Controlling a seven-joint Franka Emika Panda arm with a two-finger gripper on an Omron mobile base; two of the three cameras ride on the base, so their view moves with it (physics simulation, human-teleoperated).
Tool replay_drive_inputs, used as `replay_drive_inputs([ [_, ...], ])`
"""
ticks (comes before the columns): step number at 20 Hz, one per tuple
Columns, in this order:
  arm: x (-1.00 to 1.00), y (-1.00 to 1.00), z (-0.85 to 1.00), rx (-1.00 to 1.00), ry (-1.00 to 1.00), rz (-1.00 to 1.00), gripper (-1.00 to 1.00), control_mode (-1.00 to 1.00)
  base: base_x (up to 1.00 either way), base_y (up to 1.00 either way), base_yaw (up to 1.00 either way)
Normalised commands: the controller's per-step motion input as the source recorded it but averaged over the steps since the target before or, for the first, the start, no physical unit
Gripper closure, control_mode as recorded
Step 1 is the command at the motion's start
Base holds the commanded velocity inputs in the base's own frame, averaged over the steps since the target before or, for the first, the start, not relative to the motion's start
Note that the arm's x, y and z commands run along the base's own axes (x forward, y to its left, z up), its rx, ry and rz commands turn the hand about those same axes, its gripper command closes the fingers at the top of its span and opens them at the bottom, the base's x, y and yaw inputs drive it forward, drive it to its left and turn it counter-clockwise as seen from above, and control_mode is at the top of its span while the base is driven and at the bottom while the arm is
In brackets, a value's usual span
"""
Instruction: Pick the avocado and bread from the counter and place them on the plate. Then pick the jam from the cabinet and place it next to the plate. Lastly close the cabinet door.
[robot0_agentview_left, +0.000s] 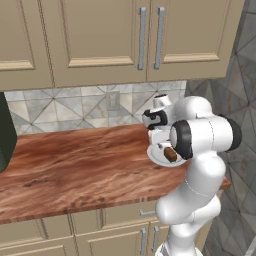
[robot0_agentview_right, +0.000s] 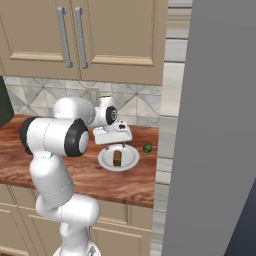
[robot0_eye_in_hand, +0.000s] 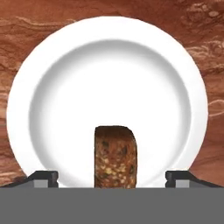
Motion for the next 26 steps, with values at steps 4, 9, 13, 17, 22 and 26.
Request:
replay_drive_inputs([
  [4, 0.00, 0.00, 0.31, 0.00, -0.05, -0.06, -1.00, -1.00, 0.00, 0.00, 0.00],
  [9, -0.01, -0.16, 0.10, 0.00, -0.08, -0.21, -1.00, -1.00, 0.00, 0.00, 0.00],
  [13, -0.01, -0.30, 0.05, 0.00, -0.10, -0.31, -1.00, -1.00, 0.00, 0.00, 0.00],
  [17, 0.00, -0.34, 0.03, -0.01, -0.17, -0.28, -1.00, -1.00, 0.00, 0.00, 0.00],
  [22, 0.00, -0.36, 0.01, -0.04, -0.24, -0.23, -1.00, -1.00, 0.00, 0.00, 0.00],
  [26, 0.00, -0.38, 0.00, -0.04, -0.20, -0.21, -1.00, -1.00, 0.00, 0.00, 0.00],
])
